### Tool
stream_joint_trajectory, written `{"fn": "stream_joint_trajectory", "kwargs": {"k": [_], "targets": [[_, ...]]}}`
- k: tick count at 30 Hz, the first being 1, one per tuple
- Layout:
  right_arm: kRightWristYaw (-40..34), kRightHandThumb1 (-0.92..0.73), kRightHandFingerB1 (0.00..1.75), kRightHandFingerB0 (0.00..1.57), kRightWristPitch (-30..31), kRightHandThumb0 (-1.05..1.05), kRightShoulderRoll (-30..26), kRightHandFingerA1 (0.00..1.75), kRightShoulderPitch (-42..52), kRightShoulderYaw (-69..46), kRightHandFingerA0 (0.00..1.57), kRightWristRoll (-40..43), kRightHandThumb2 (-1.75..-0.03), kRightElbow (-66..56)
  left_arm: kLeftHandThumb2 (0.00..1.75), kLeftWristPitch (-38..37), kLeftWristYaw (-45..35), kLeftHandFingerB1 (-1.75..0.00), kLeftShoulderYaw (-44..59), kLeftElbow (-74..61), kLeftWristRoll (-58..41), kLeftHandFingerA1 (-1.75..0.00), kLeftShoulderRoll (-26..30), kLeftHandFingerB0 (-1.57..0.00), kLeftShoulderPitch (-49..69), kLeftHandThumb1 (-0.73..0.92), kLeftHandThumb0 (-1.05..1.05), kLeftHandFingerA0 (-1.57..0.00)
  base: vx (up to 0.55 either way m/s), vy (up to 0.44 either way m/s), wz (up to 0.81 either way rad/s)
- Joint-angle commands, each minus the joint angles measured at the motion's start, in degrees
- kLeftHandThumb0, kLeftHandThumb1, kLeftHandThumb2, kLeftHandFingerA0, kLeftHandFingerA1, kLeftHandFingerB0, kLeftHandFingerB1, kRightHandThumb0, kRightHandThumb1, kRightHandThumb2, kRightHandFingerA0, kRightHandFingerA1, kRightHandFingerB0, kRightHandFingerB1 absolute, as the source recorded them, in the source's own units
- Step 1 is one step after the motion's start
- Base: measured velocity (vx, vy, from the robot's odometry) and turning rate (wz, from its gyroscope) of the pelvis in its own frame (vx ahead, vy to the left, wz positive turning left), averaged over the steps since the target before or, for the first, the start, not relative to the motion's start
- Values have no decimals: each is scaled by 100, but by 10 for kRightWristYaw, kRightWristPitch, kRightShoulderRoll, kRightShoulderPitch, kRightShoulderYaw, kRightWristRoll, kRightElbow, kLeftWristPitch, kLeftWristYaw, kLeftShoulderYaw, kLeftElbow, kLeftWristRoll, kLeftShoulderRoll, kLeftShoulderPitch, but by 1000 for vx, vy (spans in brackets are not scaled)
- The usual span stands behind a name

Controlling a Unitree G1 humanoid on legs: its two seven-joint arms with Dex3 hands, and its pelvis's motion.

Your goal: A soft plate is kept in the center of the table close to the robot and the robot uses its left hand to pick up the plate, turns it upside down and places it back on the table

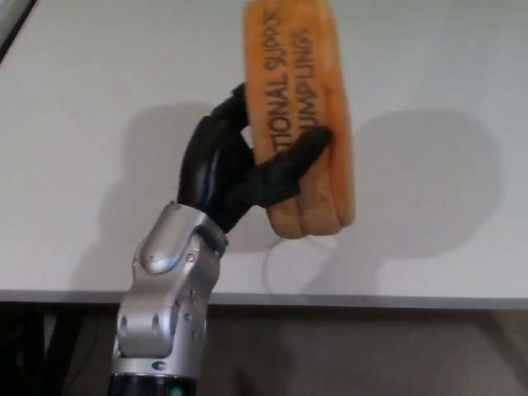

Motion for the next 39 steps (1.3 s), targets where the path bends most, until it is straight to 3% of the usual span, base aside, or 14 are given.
{"fn": "stream_joint_trajectory", "kwargs": {"k": [1,2,7,8,16,17,19,22,23,24,26,27,29,39], "targets": [[1,-92,20,4,-18,-83,-9,32,-6,-5,28,-14,-70,25,70,-153,289,-175,283,32,-523,-175,-233,-51,13,61,-27,-97,0,0,0],[5,-74,24,3,-17,-80,-9,46,-9,-5,20,-9,-107,33,69,-156,298,-175,288,37,-522,-175,-234,-55,16,61,-28,-98,0,0,0],[6,-92,20,5,-13,-81,-8,35,1,-5,29,-3,-70,12,67,-154,308,-175,301,53,-522,-175,-235,-62,27,63,-28,-99,0,0,0],[8,-74,23,4,-15,-80,-8,47,-2,-5,21,0,-107,16,68,-152,313,-175,306,55,-530,-175,-235,-58,28,61,-28,-100,0,0,0],[6,-75,23,3,-15,-79,-8,49,-1,-4,23,-2,-110,16,68,-142,334,-175,317,70,-513,-175,-225,-52,28,62,-29,-101,0,0,0],[7,-92,19,4,-24,-79,-8,34,-4,-5,29,-4,-72,22,68,-141,335,-175,318,70,-515,-175,-225,-50,29,63,-28,-101,0,0,0],[9,-76,24,3,-29,-79,-6,49,-8,-4,23,-2,-109,29,68,-137,346,-171,321,71,-514,-175,-221,-50,29,62,-27,-102,0,0,0],[9,-75,24,3,-24,-79,-9,49,-3,-5,23,-2,-110,25,73,-120,377,-137,325,73,-508,-175,-213,-45,33,59,-26,-102,0,0,0],[10,-91,20,5,-23,-80,-10,32,-4,-5,29,-2,-70,27,77,-119,392,-90,324,72,-497,-175,-211,-44,33,58,-24,-104,0,0,0],[11,-74,23,5,-19,-80,-9,47,-2,-5,22,3,-107,22,77,-111,413,-86,325,68,-499,-175,-207,-47,32,60,-23,-103,0,0,0],[7,-74,23,5,-17,-80,-10,47,-3,-5,22,-1,-107,15,73,-102,429,-123,327,67,-505,-175,-201,-39,27,63,-23,-101,0,0,0],[8,-92,20,5,-15,-80,-9,34,-3,-4,29,1,-69,12,72,-90,447,-61,324,67,-495,-175,-194,-26,26,63,-25,-101,0,0,0],[4,-92,20,5,-11,-82,-9,35,2,-4,29,-2,-69,5,71,-68,488,-53,320,67,-475,-175,-179,-31,23,63,-23,-101,0,0,0],[6,-92,20,6,-17,-79,-7,36,-2,-3,31,-1,-70,12,63,50,593,-73,312,90,-474,-175,-105,-51,18,78,-39,-106,0,0,0]]}}
